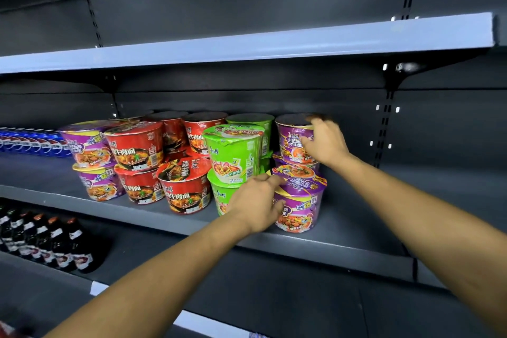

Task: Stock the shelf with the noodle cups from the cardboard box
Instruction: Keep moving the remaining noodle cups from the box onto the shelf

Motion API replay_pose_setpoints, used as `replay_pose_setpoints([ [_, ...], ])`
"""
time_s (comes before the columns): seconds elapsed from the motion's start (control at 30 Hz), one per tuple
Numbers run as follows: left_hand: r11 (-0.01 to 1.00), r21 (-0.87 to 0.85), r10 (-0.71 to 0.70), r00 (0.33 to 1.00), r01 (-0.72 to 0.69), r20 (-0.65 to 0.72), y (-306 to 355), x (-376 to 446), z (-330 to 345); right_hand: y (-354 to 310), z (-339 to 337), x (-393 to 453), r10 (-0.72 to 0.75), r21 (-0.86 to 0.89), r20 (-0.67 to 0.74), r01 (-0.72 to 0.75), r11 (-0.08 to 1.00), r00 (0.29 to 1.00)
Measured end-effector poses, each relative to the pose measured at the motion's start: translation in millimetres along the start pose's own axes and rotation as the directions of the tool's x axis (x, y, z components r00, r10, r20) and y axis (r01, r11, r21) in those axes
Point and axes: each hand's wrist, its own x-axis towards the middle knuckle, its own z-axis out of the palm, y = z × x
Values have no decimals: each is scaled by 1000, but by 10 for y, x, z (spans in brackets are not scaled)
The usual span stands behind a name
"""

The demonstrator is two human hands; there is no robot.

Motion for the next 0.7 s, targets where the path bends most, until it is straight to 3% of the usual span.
replay_pose_setpoints([
  [0.23,1000,14,11,999,-10,-40,-70,-289,-109,-213,-36,-469,30,77,-127,-20,997,991],
  [0.43,995,-54,-86,996,86,15,-159,-709,-160,-473,-32,-1059,-10,185,-38,17,983,999],
  [0.7,964,-136,-205,964,228,168,-440,-1337,85,-787,306,-1863,-33,327,211,-39,944,977],
])
